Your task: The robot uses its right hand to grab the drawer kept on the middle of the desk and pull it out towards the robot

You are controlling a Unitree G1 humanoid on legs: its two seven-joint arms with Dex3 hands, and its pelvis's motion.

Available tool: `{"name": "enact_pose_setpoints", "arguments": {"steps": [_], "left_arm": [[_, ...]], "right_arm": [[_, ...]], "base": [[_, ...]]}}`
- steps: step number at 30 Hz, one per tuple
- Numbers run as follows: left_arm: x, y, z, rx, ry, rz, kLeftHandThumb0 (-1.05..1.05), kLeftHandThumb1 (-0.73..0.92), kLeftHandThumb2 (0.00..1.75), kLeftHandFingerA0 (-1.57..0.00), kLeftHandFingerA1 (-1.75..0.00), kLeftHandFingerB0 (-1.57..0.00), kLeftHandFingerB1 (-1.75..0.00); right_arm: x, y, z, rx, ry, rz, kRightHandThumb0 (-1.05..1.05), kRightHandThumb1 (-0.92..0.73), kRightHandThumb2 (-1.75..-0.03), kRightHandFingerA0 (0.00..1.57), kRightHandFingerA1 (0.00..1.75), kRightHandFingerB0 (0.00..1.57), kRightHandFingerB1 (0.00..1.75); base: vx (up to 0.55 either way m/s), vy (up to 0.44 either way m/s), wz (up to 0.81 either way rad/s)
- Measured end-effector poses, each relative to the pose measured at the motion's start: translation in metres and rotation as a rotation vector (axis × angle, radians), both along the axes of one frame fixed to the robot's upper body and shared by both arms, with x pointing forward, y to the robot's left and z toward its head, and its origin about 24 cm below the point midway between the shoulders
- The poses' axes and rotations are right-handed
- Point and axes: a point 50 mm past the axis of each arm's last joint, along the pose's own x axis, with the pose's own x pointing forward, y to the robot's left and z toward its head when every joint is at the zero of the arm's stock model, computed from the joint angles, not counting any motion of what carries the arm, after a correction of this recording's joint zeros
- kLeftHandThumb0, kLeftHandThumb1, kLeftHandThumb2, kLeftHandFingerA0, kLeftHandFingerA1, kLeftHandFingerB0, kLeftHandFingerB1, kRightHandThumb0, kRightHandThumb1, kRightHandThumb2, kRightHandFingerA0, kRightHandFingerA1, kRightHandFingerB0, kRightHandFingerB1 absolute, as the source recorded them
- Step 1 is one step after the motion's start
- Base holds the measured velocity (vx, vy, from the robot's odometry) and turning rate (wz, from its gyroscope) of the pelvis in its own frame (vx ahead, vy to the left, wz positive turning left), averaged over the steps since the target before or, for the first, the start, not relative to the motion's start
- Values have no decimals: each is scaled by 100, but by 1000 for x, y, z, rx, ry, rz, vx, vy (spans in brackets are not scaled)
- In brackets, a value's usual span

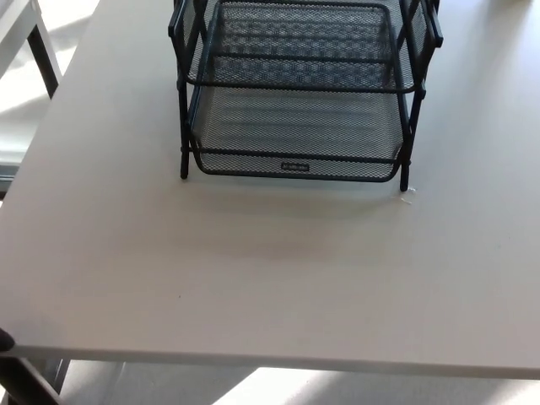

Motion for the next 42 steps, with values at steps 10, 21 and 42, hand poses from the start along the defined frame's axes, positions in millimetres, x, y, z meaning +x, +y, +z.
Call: {"name": "enact_pose_setpoints", "arguments": {"steps": [10,21,42], "left_arm": [[10,-17,43,150,-108,-246,-27,57,56,-75,-82,-81,-60],[7,-26,50,209,-122,-390,-25,55,57,-76,-83,-82,-61],[5,-26,51,220,-129,-420,-26,56,56,-76,-82,-82,-60]], "right_arm": [[3,-39,43,-178,-58,28,-35,-55,-56,91,100,34,32],[5,-82,111,-326,-136,35,-48,-48,-74,85,91,24,40],[82,-33,241,-559,-649,339,-68,-60,-59,29,63,14,45]], "base": [[0,0,0],[0,0,0],[0,0,0]]}}
